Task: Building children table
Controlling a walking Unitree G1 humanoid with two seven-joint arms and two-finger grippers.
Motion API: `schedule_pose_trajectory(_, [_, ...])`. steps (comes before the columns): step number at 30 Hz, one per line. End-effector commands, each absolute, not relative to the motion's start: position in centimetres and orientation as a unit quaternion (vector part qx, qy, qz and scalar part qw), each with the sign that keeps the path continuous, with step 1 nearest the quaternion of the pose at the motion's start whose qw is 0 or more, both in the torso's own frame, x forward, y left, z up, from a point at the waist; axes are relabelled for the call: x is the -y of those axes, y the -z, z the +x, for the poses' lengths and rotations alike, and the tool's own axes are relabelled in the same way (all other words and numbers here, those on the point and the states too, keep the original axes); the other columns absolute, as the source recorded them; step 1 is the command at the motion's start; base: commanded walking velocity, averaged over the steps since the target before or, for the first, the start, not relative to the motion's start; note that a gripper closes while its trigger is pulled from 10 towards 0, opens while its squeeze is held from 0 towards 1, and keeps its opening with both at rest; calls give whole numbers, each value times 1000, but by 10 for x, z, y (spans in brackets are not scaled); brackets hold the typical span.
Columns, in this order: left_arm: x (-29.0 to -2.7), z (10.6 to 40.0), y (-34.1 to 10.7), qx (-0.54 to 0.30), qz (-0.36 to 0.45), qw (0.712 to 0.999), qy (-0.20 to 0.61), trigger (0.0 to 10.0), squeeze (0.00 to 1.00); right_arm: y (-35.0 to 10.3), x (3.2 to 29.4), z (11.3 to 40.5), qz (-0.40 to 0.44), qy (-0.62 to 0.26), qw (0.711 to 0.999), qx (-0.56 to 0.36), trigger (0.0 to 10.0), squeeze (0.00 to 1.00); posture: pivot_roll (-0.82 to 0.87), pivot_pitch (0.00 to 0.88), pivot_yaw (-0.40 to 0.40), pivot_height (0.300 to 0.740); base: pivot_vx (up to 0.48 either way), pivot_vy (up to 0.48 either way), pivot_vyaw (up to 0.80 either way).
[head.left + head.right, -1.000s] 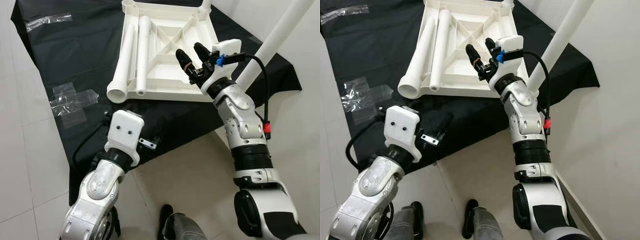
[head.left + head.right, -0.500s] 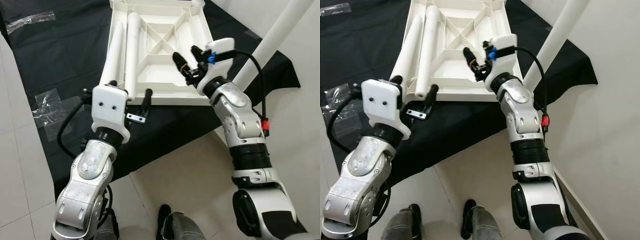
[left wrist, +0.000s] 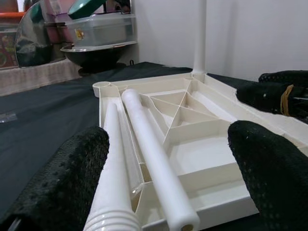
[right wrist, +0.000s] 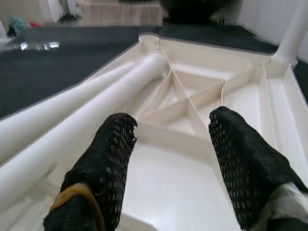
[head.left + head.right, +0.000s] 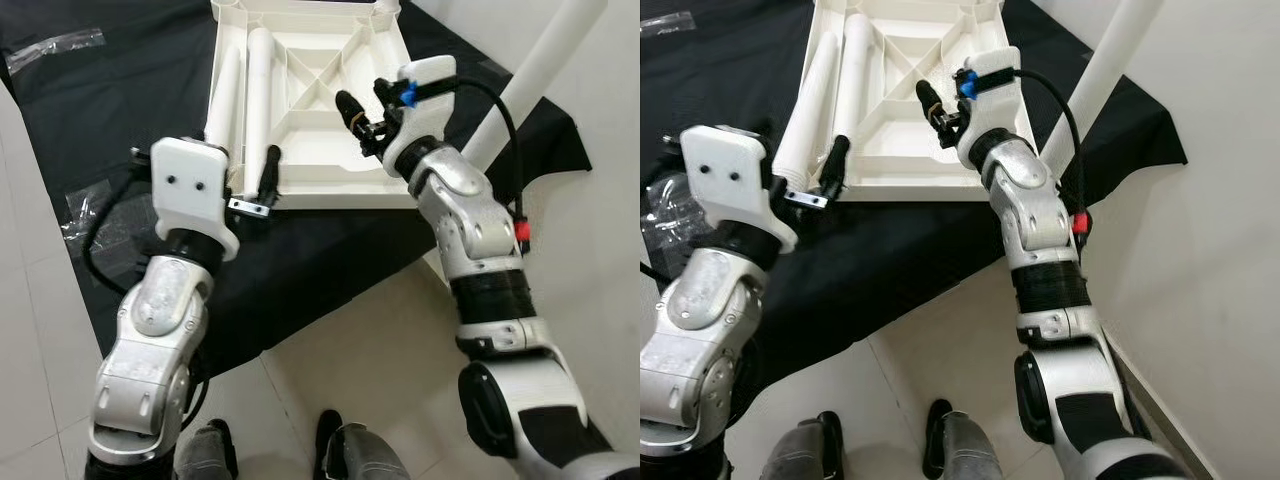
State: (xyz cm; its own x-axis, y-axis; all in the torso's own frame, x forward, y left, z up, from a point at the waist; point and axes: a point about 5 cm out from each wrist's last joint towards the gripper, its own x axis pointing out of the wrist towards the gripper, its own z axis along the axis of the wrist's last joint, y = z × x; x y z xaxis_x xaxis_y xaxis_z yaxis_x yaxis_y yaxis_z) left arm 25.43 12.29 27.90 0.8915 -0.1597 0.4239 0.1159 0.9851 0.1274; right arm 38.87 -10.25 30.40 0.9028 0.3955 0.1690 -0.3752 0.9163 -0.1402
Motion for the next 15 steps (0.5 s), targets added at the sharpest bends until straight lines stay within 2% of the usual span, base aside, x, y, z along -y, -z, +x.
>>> schedule_pose_trajectory(1, [-122, 255, -274, 204, 48, 975, 78, 10000, 0, -298, 101, 392, -67, -195, 976, 70, 10000, 0, 31, 209, -122, 740, 0, 0, 0])
schedule_pose_trajectory(5, [-120, 256, -270, 186, 46, 978, 87, 10000, 0, -299, 98, 395, -78, -200, 975, 58, 10000, 0, 34, 210, -125, 740, 0, 0, 0])
schedule_pose_trajectory(9, [-127, 255, -263, 167, 48, 982, 71, 10000, 0, -294, 101, 393, -25, -210, 973, 97, 10000, 0, 39, 209, -131, 740, 0, 0, 0])
schedule_pose_trajectory(14, [-130, 256, -262, 168, 46, 983, 65, 10000, 0, -290, 100, 383, -5, -203, 970, 134, 10000, 0, 38, 205, -128, 740, 0, 0, 0])
schedule_pose_trajectory(15, [-129, 257, -264, 170, 44, 982, 65, 10000, 0, -289, 99, 381, -8, -202, 970, 136, 10000, 0, 36, 197, -124, 740, 0, 0, -781])
